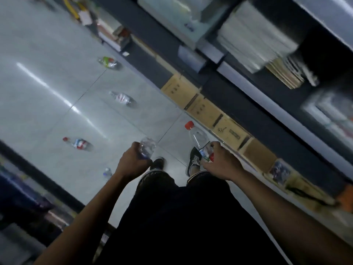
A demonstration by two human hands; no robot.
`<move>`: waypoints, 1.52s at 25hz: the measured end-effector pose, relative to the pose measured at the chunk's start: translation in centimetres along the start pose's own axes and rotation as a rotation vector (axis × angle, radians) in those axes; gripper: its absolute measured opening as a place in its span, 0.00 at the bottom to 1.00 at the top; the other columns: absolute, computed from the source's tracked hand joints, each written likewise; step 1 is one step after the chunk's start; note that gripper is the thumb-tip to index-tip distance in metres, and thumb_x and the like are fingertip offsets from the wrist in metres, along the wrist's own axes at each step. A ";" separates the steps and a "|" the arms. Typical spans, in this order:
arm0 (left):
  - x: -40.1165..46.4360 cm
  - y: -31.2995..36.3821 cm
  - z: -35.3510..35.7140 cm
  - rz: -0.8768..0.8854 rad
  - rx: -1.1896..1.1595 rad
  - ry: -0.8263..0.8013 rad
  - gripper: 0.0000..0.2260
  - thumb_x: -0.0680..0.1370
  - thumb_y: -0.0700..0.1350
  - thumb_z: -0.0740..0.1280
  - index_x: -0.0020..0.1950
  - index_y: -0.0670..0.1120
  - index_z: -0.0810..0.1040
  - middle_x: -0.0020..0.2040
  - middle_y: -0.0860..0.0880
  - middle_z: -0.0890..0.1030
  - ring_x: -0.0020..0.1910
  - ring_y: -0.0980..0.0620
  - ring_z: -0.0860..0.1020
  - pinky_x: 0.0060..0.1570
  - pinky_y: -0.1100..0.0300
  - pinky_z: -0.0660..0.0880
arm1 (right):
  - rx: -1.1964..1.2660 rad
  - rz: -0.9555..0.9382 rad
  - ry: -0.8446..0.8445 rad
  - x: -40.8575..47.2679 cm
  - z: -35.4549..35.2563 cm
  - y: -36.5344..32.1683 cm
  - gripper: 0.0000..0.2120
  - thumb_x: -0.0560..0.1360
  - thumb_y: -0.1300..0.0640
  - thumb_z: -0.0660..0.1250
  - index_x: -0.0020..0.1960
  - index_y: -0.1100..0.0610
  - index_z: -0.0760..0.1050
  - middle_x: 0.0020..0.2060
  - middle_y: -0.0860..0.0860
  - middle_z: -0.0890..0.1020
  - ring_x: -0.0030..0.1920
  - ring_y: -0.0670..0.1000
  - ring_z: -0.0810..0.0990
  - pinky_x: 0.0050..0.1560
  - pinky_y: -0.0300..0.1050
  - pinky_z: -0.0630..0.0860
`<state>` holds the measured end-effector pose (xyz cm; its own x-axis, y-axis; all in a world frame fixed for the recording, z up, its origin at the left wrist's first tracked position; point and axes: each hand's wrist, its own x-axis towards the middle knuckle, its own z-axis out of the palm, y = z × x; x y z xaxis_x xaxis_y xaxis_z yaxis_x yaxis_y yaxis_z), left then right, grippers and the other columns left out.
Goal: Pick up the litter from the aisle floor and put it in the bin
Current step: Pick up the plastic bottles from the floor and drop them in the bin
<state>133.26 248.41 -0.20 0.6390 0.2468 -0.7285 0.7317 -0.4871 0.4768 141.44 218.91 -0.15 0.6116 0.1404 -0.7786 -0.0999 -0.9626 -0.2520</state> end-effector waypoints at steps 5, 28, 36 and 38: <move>1.4 2.1 -1.7 0.209 0.329 -0.158 0.21 0.64 0.49 0.68 0.55 0.48 0.70 0.48 0.48 0.80 0.47 0.42 0.77 0.46 0.52 0.74 | 0.339 0.293 0.189 -7.3 6.3 2.5 0.36 0.68 0.38 0.71 0.69 0.51 0.63 0.63 0.54 0.78 0.59 0.60 0.79 0.53 0.51 0.74; -28.0 3.9 35.3 1.250 1.419 -0.739 0.19 0.70 0.44 0.72 0.58 0.46 0.70 0.47 0.51 0.76 0.45 0.47 0.76 0.44 0.57 0.70 | 1.554 1.217 0.744 -40.8 48.7 7.4 0.36 0.69 0.44 0.72 0.71 0.51 0.61 0.61 0.57 0.79 0.58 0.62 0.80 0.54 0.53 0.76; -33.6 2.8 43.2 1.329 1.620 -0.900 0.22 0.71 0.46 0.72 0.63 0.47 0.74 0.56 0.53 0.78 0.50 0.52 0.80 0.45 0.62 0.73 | 1.691 1.292 0.836 -44.0 51.5 12.8 0.35 0.71 0.44 0.72 0.72 0.50 0.61 0.61 0.55 0.79 0.55 0.59 0.80 0.53 0.52 0.77; -34.2 3.5 44.6 1.264 1.611 -0.852 0.21 0.73 0.43 0.73 0.63 0.44 0.72 0.54 0.52 0.76 0.48 0.53 0.77 0.46 0.60 0.71 | 1.660 1.281 0.863 -45.2 51.1 17.0 0.35 0.71 0.44 0.72 0.73 0.50 0.61 0.61 0.55 0.79 0.56 0.60 0.80 0.51 0.51 0.75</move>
<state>103.37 200.89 4.40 -0.0692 -0.7563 -0.6506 -0.8987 -0.2358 0.3697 72.01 208.00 1.44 -0.2467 -0.7342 -0.6326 -0.6627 0.6041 -0.4426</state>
